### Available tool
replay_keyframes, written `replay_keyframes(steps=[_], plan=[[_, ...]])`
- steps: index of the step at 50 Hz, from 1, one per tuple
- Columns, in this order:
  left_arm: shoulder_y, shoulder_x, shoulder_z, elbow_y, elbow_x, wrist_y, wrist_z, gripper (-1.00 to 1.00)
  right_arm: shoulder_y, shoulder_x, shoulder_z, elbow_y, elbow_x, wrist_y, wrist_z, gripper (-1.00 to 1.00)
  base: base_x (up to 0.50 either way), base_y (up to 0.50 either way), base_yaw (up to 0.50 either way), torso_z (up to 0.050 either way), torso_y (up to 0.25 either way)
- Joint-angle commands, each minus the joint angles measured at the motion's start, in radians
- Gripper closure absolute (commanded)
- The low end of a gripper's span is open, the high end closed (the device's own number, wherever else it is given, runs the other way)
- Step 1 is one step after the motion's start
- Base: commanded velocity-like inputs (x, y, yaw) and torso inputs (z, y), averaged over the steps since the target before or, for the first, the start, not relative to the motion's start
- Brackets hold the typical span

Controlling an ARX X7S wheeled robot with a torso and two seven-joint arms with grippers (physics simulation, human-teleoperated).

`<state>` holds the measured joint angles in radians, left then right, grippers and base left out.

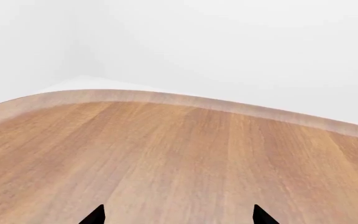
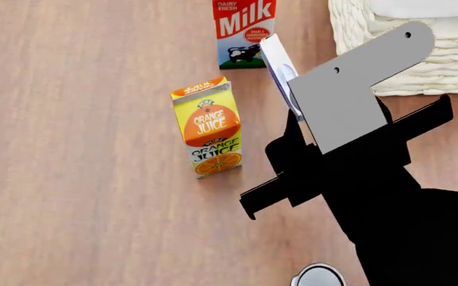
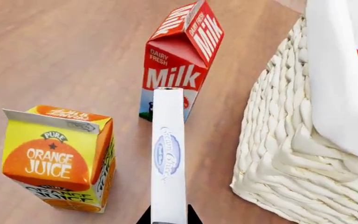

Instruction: Pick up the cream cheese box and the butter, and put them in the basket.

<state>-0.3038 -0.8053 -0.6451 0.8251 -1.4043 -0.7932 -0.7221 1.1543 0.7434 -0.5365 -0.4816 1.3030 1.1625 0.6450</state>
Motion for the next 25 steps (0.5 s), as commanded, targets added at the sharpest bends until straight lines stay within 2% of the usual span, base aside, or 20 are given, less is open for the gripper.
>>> replay_keyframes(steps=[1, 25], plan=[[0.003, -0.001, -0.001, 0.001, -0.001, 0.003, -0.001, -1.00, 0.064, 0.018, 0.049, -0.053, 0.073, 0.038, 0.057, 1.00, 0.00, 0.00, 0.00, 0.000, 0.000], [0.007, -0.003, -0.005, -0.001, -0.009, 0.009, -0.001, -1.00, 0.310, 0.017, 0.070, -0.057, 0.292, 0.144, 0.193, 1.00, 0.00, 0.00, 0.00, 0.000, 0.000]])
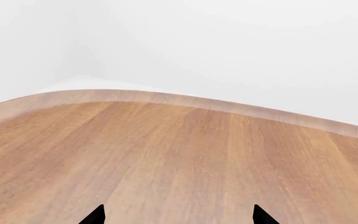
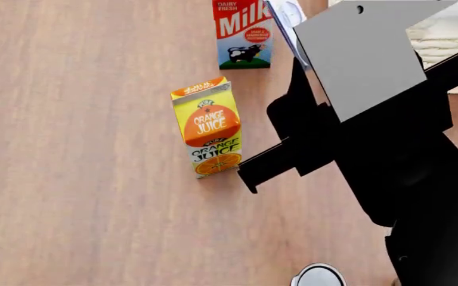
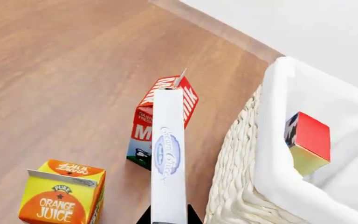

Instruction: Pick up the cream cheese box and the butter, and put them in the basket.

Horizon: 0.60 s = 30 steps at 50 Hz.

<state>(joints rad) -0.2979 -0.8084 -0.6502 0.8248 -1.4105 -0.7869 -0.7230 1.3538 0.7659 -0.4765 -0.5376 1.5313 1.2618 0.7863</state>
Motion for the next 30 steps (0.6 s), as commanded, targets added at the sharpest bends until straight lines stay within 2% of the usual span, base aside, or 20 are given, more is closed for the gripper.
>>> replay_keyframes(steps=[1, 17, 23, 30], plan=[[0.000, 0.000, 0.003, 0.000, -0.001, 0.003, -0.001, -1.00, 0.119, -0.007, 0.008, 0.003, 0.072, 0.048, 0.057, 1.00, 0.00, 0.00, 0.00, 0.000, 0.000], [0.004, -0.007, -0.005, 0.001, -0.013, 0.006, -0.006, -1.00, 0.339, -0.035, -0.030, 0.063, 0.187, 0.119, 0.115, 1.00, 0.00, 0.00, 0.00, 0.000, 0.001], [0.002, -0.008, -0.002, 0.000, -0.013, 0.007, -0.007, -1.00, 0.419, -0.050, -0.040, 0.096, 0.166, 0.142, 0.091, 1.00, 0.00, 0.00, 0.00, 0.000, 0.000], [0.002, -0.009, -0.002, 0.000, -0.013, 0.008, -0.009, -1.00, 0.440, -0.055, -0.046, 0.095, 0.134, 0.140, 0.070, 1.00, 0.00, 0.00, 0.00, 0.001, 0.001]])
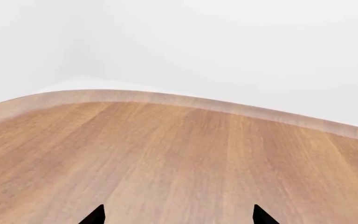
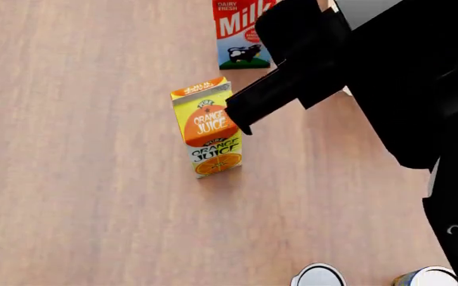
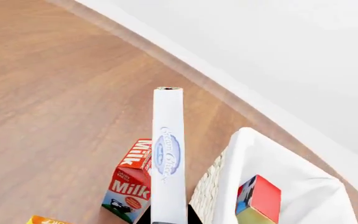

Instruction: Pick up the cream cheese box and the butter, and put them in the basket.

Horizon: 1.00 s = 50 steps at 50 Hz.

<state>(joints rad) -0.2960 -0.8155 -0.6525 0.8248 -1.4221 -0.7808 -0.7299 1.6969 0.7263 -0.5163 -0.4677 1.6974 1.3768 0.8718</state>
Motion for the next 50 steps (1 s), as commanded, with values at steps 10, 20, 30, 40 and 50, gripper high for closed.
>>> replay_keyframes(steps=[10, 20, 30, 40, 50], plan=[[0.002, -0.001, 0.002, 0.001, 0.000, 0.005, -0.001, -1.00, 0.220, -0.031, -0.022, 0.093, -0.061, 0.056, -0.057, 1.00, 0.00, 0.00, 0.00, 0.000, 0.001], [0.004, -0.001, 0.004, 0.000, 0.002, 0.007, 0.001, -1.00, 0.333, -0.048, -0.049, 0.174, -0.131, 0.076, -0.125, 1.00, 0.00, 0.00, 0.00, 0.000, 0.000], [0.011, -0.002, -0.012, -0.002, -0.009, 0.012, 0.004, -1.00, 0.443, -0.062, -0.084, 0.266, -0.222, 0.078, -0.205, 1.00, 0.00, 0.00, 0.00, 0.000, 0.001], [0.012, -0.003, -0.011, -0.003, -0.007, 0.014, 0.008, -1.00, 0.565, -0.084, -0.142, 0.408, -0.387, 0.026, -0.333, 1.00, 0.00, 0.00, 0.00, 0.001, 0.001], [0.011, -0.003, -0.002, 0.000, -0.002, 0.014, 0.006, -1.00, 0.630, -0.099, -0.191, 0.513, -0.509, -0.024, -0.440, 1.00, 0.00, 0.00, 0.00, 0.000, 0.000]])
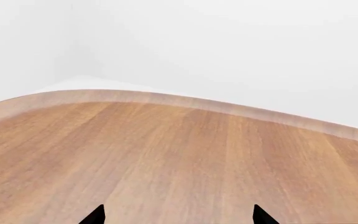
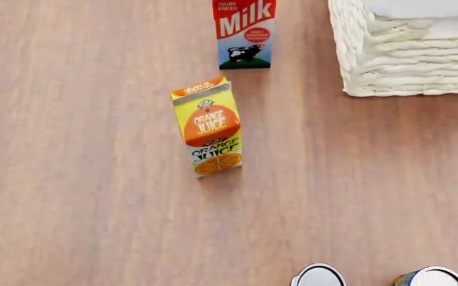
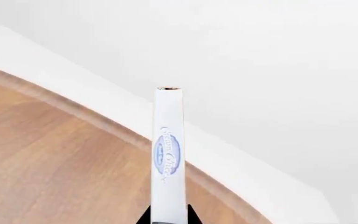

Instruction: Pick up the cream cheese box and the butter, and put them in the basket.

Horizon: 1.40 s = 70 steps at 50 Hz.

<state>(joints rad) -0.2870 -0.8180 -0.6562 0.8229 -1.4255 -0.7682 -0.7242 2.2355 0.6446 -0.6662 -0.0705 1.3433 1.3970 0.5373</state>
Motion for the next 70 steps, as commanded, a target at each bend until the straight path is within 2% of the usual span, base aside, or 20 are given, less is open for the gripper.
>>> replay_keyframes(steps=[1, 10, 27, 52, 70], plan=[[0.002, 0.000, 0.002, 0.002, 0.001, 0.002, 0.000, -1.00, 0.093, -0.019, -0.044, 0.127, -0.166, -0.048, -0.115, 1.00, 0.00, 0.00, 0.00, 0.000, 0.000], [0.002, 0.002, 0.009, 0.001, 0.010, 0.004, 0.004, -1.00, 0.089, -0.038, -0.090, 0.286, -0.307, -0.140, -0.205, 1.00, 0.00, 0.00, 0.00, 0.000, 0.001], [0.001, 0.000, 0.014, -0.003, 0.009, 0.006, 0.002, -1.00, 0.067, -0.107, -0.132, 0.479, -0.439, -0.228, -0.274, 1.00, 0.00, 0.00, 0.00, 0.000, 0.001], [0.004, 0.000, 0.021, -0.007, 0.015, 0.010, 0.005, -1.00, -0.038, -0.142, -0.071, 0.618, -0.474, -0.328, -0.205, 1.00, 0.00, 0.00, 0.00, 0.000, 0.001], [0.002, 0.003, 0.031, -0.011, 0.029, 0.014, 0.011, -1.00, -0.165, -0.107, -0.011, 0.561, -0.428, -0.341, -0.133, 1.00, 0.00, 0.00, 0.00, 0.000, 0.001]])
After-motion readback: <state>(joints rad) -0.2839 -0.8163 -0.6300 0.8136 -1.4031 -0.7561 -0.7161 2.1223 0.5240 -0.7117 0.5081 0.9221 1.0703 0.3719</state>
